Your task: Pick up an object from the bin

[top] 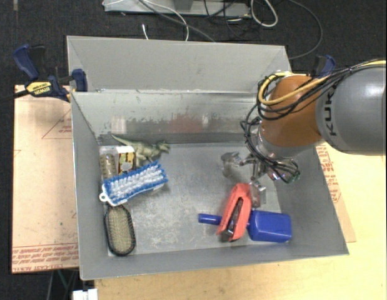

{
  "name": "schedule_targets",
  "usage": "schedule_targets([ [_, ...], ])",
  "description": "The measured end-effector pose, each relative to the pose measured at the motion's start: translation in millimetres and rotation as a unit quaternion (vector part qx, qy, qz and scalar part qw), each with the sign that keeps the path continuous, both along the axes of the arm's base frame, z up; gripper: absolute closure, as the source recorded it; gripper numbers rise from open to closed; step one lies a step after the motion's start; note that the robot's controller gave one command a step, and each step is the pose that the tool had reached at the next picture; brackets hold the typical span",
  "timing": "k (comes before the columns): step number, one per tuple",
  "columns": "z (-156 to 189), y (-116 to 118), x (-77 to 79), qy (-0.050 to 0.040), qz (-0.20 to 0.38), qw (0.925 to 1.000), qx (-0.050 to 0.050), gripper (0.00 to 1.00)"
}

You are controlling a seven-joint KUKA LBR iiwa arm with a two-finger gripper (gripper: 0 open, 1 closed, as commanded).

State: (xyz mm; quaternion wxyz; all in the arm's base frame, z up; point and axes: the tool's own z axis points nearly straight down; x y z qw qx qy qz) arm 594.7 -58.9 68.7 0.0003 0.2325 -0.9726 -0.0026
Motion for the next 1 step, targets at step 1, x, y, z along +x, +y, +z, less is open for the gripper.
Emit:
schedule_targets([
  [1, 40.1, 9.0, -31.1, -0.0034, 0.146, 0.9893, -0.002, 0.00],
])
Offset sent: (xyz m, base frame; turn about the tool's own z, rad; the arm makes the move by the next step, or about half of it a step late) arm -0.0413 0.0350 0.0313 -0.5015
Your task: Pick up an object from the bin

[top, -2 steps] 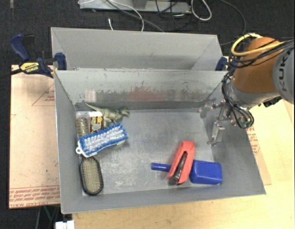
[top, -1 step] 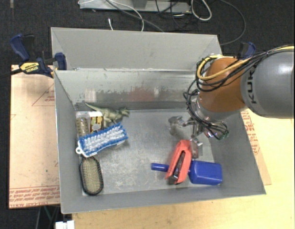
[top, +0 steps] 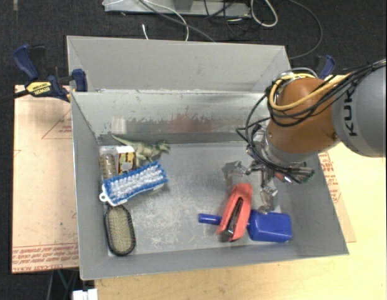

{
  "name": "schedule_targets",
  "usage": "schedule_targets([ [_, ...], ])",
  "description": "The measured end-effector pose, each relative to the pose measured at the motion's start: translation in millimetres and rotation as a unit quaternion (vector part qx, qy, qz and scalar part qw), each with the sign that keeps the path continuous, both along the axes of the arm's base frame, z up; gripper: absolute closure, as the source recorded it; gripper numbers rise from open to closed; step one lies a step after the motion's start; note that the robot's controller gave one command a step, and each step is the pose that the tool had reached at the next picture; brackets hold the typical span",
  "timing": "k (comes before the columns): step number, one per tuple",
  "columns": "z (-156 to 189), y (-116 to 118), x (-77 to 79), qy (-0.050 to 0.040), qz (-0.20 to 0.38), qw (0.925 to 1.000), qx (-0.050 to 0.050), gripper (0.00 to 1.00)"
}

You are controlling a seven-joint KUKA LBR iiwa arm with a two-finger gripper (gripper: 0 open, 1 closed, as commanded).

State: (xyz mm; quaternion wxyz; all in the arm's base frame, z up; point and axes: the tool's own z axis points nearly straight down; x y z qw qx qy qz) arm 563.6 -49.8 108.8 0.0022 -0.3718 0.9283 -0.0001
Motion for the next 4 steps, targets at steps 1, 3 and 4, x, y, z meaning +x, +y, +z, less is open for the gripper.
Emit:
schedule_targets([
  [1, -9, 27, -9.9, 0.0022, 0.103, 0.9947, 0.002, 0.00],
  [3, -38, 0, -15.7, -0.0030, 0.281, 0.9597, 0.002, 1.00],
  [4, -38, 0, -15.7, -0.0030, 0.281, 0.9597, 0.002, 1.00],
])
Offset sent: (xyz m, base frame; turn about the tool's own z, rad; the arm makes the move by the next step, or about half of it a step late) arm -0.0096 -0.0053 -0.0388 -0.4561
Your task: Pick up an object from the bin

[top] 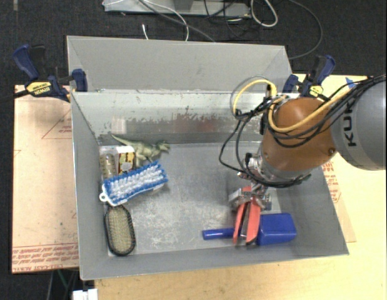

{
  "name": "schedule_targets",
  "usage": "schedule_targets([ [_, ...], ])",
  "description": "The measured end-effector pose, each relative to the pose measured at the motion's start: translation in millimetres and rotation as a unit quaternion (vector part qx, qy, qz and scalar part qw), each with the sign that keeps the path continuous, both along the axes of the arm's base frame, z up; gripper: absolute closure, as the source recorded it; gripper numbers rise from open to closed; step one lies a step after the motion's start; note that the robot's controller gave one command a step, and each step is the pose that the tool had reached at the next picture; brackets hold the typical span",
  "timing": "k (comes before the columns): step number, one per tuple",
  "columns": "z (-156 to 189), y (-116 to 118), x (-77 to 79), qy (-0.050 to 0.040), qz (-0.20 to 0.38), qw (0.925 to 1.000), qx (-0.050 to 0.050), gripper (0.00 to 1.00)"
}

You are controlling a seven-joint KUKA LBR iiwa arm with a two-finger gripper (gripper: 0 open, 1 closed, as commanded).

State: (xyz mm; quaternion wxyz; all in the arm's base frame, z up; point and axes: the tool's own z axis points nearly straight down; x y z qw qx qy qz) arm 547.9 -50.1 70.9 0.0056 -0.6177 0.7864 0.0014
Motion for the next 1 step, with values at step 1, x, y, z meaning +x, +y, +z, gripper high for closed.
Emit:
schedule_targets([
  [1, 15.6, 0.9, -3.0, 0.0051, 0.000, 1.0000, 0.001, 1.00],
])
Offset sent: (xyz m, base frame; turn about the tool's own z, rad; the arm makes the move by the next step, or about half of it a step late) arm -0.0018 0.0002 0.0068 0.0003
